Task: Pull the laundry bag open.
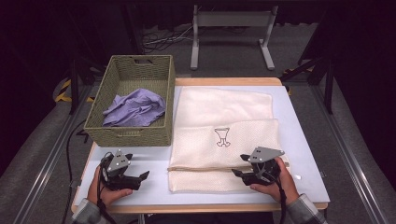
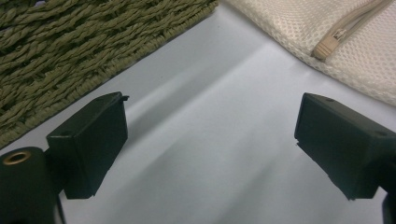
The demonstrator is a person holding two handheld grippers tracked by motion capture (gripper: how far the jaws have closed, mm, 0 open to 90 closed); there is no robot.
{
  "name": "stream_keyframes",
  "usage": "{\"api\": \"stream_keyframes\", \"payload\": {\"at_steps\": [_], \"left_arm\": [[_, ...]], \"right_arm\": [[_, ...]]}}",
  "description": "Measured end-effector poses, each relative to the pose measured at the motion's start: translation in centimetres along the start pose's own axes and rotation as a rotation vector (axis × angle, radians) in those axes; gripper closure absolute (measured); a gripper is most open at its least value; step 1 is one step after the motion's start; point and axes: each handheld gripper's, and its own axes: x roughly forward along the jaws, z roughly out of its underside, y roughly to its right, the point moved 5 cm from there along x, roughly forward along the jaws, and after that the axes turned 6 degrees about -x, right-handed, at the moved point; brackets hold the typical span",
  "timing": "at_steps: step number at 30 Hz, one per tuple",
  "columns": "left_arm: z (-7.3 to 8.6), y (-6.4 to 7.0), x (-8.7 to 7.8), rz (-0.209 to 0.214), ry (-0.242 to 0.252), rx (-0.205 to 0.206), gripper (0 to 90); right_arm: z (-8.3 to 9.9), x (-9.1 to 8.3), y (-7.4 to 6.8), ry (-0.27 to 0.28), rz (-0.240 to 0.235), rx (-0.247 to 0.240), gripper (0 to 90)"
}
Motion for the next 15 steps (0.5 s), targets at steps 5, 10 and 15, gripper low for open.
{"api": "stream_keyframes", "payload": {"at_steps": [5,10,15], "left_arm": [[-0.1,0.1,0.1,-0.004,0.005,-0.004,7.5],[-0.2,0.1,0.0,-0.011,0.015,0.001,6.3],[-0.2,0.1,-0.1,-0.018,0.026,-0.008,6.1]], "right_arm": [[-0.5,1.3,-0.1,-0.02,-0.018,-0.004,35.3],[-0.9,2.2,0.1,-0.03,-0.018,-0.003,34.2],[-1.1,2.9,0.1,-0.043,-0.038,-0.013,34.8]]}}
